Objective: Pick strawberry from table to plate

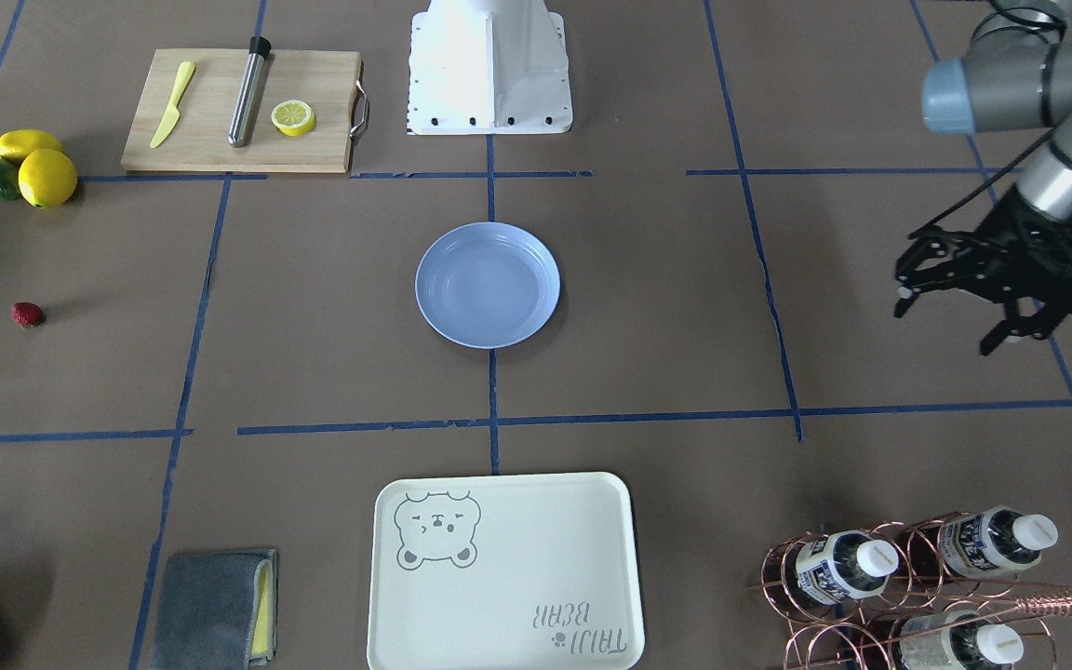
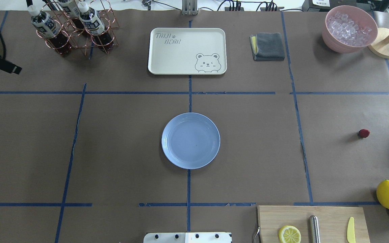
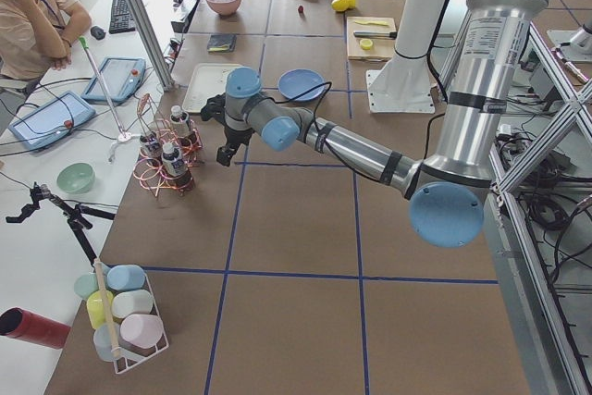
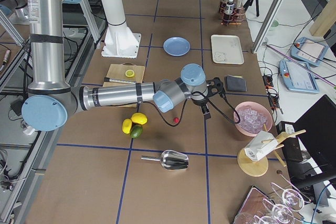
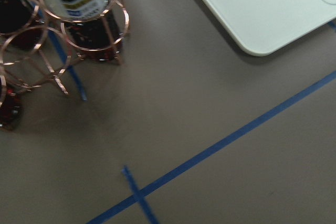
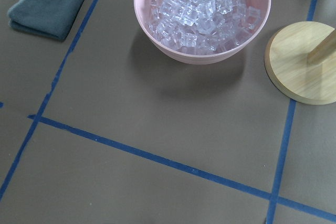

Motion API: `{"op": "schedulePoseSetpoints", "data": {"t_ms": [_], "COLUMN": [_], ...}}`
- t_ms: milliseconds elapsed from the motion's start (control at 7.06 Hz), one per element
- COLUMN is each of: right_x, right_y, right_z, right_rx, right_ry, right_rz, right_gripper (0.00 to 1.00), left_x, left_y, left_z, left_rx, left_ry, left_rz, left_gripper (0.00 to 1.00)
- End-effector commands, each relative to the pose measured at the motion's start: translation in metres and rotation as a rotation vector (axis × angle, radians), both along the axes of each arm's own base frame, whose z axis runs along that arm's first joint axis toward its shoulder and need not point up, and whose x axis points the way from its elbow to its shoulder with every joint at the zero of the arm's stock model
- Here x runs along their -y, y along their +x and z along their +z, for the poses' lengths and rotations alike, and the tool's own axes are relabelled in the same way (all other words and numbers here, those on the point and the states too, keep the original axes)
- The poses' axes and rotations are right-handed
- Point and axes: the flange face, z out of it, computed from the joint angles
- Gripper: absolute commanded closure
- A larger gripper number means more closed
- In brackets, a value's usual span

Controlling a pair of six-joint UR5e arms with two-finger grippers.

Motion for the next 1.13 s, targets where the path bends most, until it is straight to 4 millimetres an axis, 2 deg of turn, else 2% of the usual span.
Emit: {"op": "schedulePoseSetpoints", "data": {"t_ms": [0, 142, 283, 425, 566, 708, 991], "right_x": [0.001, 0.002, 0.0, -0.004, -0.011, -0.022, -0.061], "right_y": [-0.013, -0.018, -0.031, -0.048, -0.073, -0.095, -0.131], "right_z": [0.001, -0.001, -0.014, -0.033, -0.041, -0.034, 0.004], "right_rx": [-0.026, -0.023, -0.011, 0.005, 0.003, -0.014, -0.107], "right_ry": [0.005, 0.006, 0.008, -0.009, -0.03, -0.07, -0.046], "right_rz": [-0.004, -0.01, -0.02, -0.001, -0.002, -0.002, -0.016], "right_gripper": [0.0, 0.0, 0.0, 0.0, 0.0, 0.0, 0.0], "left_x": [0.002, -0.011, -0.023, -0.053, -0.062, -0.061, -0.058], "left_y": [-0.09, -0.144, -0.183, -0.189, -0.2, -0.198, -0.198], "left_z": [0.05, 0.093, 0.146, 0.176, 0.179, 0.176, 0.17], "left_rx": [0.071, 0.103, 0.106, 0.103, 0.044, 0.016, 0.016], "left_ry": [-0.24, -0.197, -0.209, -0.251, -0.272, -0.288, -0.276], "left_rz": [-0.073, -0.036, -0.01, -0.003, -0.03, -0.043, -0.043], "left_gripper": [0.0, 0.0, 0.0, 0.0, 0.0, 0.0, 0.0]}}
